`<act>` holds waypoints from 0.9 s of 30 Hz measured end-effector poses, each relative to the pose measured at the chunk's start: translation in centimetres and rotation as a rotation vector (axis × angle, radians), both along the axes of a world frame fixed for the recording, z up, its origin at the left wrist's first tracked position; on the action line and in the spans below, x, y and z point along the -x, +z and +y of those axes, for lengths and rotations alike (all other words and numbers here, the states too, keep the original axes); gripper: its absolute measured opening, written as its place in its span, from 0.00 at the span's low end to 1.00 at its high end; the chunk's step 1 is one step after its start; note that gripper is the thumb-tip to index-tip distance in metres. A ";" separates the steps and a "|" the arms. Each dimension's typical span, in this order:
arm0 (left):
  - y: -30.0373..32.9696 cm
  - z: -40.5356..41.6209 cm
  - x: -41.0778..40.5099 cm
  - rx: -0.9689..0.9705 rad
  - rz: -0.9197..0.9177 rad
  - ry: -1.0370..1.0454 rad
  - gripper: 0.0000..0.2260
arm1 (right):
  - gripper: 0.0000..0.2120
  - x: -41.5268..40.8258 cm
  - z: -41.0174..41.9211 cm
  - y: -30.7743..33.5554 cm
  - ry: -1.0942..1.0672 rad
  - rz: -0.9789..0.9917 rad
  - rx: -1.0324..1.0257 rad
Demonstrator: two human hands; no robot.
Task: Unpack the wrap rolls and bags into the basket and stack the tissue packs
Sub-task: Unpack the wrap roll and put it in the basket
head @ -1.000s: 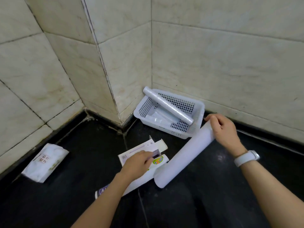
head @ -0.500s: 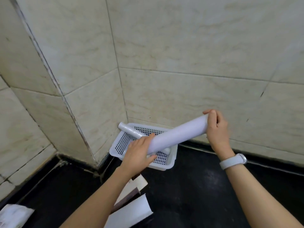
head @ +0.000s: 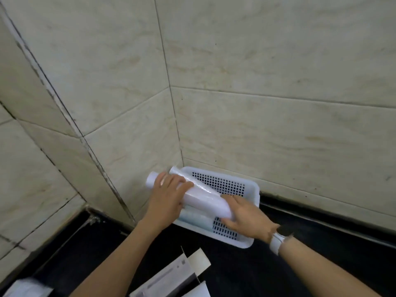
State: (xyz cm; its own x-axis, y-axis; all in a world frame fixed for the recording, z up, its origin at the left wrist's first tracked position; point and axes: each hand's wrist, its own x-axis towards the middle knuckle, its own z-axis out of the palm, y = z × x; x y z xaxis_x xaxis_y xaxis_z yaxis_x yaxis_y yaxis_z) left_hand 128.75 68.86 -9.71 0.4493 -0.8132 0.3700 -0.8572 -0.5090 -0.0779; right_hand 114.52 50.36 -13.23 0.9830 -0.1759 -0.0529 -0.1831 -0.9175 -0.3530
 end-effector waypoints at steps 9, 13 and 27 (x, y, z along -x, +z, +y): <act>-10.3 0.3 -1.8 -0.168 0.409 0.314 0.31 | 0.24 -6.1 0.1 -8.6 -0.259 0.088 -0.130; -13.8 0.8 -1.5 -0.168 0.549 0.373 0.29 | 0.31 -6.7 -0.6 -10.5 -0.232 0.009 0.041; -11.4 0.1 -1.4 -0.333 0.650 0.422 0.28 | 0.31 -5.4 0.4 -8.7 -0.223 0.142 0.146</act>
State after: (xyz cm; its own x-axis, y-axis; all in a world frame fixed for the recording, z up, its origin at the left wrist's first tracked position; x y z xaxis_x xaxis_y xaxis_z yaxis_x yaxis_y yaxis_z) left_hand 130.14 68.92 -21.13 0.7807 -0.5499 -0.2968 -0.5263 -0.8347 0.1621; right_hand 119.91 50.72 -21.90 0.9037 -0.4027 -0.1452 -0.4242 -0.8882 -0.1767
